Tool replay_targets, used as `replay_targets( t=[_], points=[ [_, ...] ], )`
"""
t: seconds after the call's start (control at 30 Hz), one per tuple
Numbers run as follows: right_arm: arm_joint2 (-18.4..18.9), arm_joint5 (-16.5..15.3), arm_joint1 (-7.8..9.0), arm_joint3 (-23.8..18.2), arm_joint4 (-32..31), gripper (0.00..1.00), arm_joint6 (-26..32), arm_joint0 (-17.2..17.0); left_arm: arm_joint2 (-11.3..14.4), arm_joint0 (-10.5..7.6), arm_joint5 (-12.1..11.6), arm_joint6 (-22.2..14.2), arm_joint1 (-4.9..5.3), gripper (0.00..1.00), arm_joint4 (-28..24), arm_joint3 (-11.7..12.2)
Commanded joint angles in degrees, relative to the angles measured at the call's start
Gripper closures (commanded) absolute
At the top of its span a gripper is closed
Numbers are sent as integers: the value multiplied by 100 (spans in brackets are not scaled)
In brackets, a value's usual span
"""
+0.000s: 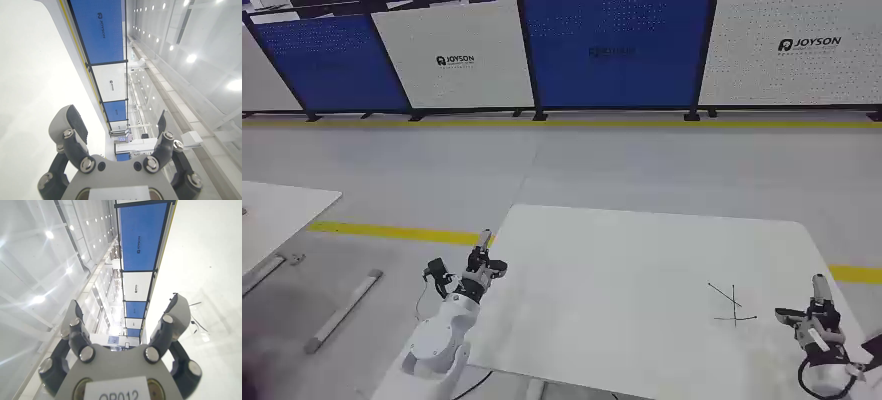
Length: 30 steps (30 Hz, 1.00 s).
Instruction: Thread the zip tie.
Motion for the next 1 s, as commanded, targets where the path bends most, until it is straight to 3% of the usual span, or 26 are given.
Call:
replay_targets(
  t=[0.0, 0.03, 0.13, 0.17, 0.23, 0.27, 0.3, 0.33, 0.37, 0.4, 0.47, 0.5, 0.97],
  points=[
    [0, 0, 0, 0, 0, 0, 0, 0, 0, 0, 0, 0, 0, 0, 0, 0],
    [0, 0, 0, 0, 0, 22, 0, 0, 0, 0, 0, 0, 0, 22, 0, 0],
    [0, 0, 0, 0, 0, 22, 0, 0, 0, 0, 0, 0, 0, 22, 0, 0],
    [0, 0, 0, 0, 0, 0, 0, 0, 0, 0, 0, 0, 0, 22, 0, 0],
    [0, 0, 0, 0, 0, 0, 0, 0, 0, 0, 0, 0, 0, 22, 0, 0],
    [0, 0, 0, 0, 0, 22, 0, 0, 0, 0, 0, 0, 0, 22, 0, 0],
    [0, 0, 0, 0, 0, 0, 0, 0, 0, 0, 0, 0, 0, 22, 0, 0],
    [0, 0, 0, 0, 0, 22, 0, 0, 0, 0, 0, 0, 0, 22, 0, 0],
    [0, 0, 0, 0, 0, 22, 0, 0, 0, 0, 0, 0, 0, 22, 0, 0],
    [0, 0, 0, 0, 0, 0, 0, 0, 0, 0, 0, 0, 0, 22, 0, 0],
    [0, 0, 0, 0, 0, 0, 0, 0, 0, 0, 0, 0, 0, 22, 0, 0],
    [0, 0, 0, 0, 0, 0, 0, 0, 0, 0, 0, 0, 0, 0, 0, 0],
    [90, 252, 95, -196, -1041, 0, 1351, 2, 0, 0, 0, 0, 0, 0, 0, 0]
  ],
)
